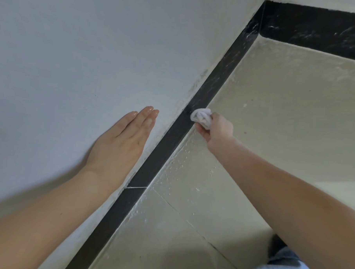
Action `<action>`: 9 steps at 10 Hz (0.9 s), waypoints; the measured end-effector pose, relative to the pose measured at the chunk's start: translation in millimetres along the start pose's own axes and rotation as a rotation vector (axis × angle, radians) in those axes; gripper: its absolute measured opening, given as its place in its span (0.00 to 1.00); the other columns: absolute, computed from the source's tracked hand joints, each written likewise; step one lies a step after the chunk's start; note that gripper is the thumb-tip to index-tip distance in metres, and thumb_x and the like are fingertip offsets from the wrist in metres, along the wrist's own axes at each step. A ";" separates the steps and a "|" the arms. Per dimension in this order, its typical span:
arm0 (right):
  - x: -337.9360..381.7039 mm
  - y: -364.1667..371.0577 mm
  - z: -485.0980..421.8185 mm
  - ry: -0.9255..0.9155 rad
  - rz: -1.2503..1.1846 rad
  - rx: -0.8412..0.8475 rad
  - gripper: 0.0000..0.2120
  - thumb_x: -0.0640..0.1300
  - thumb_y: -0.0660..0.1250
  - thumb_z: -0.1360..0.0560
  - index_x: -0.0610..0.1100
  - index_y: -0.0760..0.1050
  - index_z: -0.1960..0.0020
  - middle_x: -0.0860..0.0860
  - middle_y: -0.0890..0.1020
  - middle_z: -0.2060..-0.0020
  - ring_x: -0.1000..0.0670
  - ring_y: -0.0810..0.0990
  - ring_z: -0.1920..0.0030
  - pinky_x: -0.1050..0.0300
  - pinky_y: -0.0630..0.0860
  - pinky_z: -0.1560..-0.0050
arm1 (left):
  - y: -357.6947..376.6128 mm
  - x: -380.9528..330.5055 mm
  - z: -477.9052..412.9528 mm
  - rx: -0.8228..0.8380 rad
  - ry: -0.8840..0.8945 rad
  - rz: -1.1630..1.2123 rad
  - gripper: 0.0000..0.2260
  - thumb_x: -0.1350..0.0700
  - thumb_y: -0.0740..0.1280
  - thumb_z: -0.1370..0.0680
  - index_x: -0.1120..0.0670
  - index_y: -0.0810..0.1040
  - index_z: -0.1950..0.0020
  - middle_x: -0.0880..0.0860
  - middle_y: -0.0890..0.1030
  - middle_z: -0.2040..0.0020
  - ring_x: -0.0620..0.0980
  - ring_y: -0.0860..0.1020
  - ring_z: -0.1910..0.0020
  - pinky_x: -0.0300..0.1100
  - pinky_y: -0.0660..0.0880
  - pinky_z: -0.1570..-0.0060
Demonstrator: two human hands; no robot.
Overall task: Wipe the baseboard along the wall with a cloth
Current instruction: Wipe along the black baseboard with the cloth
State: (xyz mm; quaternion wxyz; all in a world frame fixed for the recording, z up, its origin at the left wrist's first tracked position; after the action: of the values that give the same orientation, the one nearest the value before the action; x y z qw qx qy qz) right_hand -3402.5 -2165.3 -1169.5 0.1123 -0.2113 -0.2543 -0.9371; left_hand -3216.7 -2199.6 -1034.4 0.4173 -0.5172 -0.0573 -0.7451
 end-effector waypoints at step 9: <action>-27.3 2.9 27.0 0.212 -0.033 0.043 0.10 0.43 0.57 0.20 0.42 0.75 0.45 0.44 0.77 0.63 0.50 0.76 0.73 0.60 0.77 0.71 | -2.1 -1.0 -3.7 -0.006 0.028 0.112 0.35 0.51 0.51 0.18 0.68 0.29 0.28 0.64 0.27 0.29 0.61 0.30 0.28 0.53 0.29 0.34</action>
State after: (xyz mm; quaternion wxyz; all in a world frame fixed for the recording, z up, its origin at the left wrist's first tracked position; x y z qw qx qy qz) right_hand -3368.2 -2150.8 -1159.5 0.1275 -0.1044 -0.2648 -0.9501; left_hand -3220.6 -2199.6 -1036.2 0.4575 -0.5104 -0.0203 -0.7279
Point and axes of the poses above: each hand's wrist, its own z-axis away from the middle knuckle, its own y-axis out of the palm, x = y × z, the point moved 1 cm from there along -z, towards the middle knuckle
